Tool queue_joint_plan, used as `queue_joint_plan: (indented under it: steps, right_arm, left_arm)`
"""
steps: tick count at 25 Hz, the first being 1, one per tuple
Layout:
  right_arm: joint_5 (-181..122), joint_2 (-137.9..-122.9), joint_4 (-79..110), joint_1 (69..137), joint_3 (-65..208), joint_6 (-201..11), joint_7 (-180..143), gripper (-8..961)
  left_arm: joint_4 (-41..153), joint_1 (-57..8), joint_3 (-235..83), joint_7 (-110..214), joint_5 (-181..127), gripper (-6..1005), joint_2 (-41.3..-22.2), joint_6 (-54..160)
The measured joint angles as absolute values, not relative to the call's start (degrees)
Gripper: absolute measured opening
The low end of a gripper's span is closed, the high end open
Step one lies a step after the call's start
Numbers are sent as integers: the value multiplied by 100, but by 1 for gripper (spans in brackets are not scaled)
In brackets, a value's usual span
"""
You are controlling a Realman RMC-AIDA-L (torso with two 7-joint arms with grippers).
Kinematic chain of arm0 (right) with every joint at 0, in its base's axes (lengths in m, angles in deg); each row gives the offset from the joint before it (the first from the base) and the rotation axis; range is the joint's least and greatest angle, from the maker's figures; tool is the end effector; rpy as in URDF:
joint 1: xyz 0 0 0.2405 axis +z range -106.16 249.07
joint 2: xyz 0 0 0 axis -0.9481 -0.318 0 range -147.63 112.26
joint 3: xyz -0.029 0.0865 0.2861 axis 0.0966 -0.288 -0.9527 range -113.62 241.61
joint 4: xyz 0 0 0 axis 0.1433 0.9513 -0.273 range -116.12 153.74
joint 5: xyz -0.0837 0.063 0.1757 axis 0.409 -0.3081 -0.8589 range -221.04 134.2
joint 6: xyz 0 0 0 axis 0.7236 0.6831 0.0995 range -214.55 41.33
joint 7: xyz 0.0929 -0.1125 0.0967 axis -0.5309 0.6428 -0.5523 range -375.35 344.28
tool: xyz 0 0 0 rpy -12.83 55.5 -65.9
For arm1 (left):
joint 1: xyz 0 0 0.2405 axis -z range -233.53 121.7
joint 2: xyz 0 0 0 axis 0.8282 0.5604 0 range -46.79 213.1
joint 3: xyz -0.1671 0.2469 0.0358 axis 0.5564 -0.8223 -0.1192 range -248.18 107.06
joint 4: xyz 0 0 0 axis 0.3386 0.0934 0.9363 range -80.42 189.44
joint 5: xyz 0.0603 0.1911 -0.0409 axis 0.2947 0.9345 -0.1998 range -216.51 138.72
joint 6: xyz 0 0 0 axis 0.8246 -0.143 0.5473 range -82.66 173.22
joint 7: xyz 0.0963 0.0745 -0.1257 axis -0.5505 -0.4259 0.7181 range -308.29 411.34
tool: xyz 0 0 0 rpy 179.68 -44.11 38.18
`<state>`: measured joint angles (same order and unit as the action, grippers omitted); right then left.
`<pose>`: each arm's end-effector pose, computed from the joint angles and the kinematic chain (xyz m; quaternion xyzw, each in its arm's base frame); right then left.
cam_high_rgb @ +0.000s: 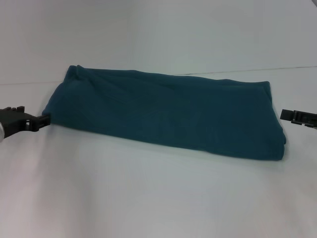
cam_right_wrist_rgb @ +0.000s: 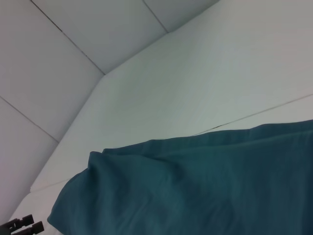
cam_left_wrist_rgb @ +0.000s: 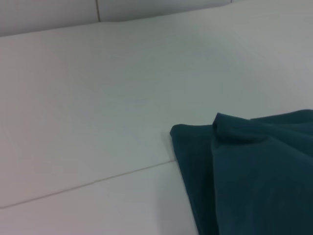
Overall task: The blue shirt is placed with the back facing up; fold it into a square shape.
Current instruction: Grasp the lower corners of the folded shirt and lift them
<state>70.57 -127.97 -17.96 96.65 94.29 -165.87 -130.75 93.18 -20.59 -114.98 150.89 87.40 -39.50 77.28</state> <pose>0.3739 0.3737 0.0513 -0.7538 0.5440 0.2773 0.2429 -0.3492 0.4653 -0.0258 -0.8021 -0.3582 -0.0528 0.4750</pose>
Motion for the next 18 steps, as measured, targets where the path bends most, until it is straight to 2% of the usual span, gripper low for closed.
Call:
queue_joint_plan:
  steps: [18]
  right_arm:
    - [7056, -12878, -1749, 9627, 9429, -16429, -13075, 670]
  left_arm:
    - [8842, -1850, -11848, 14377, 8740, 769, -3980, 7043]
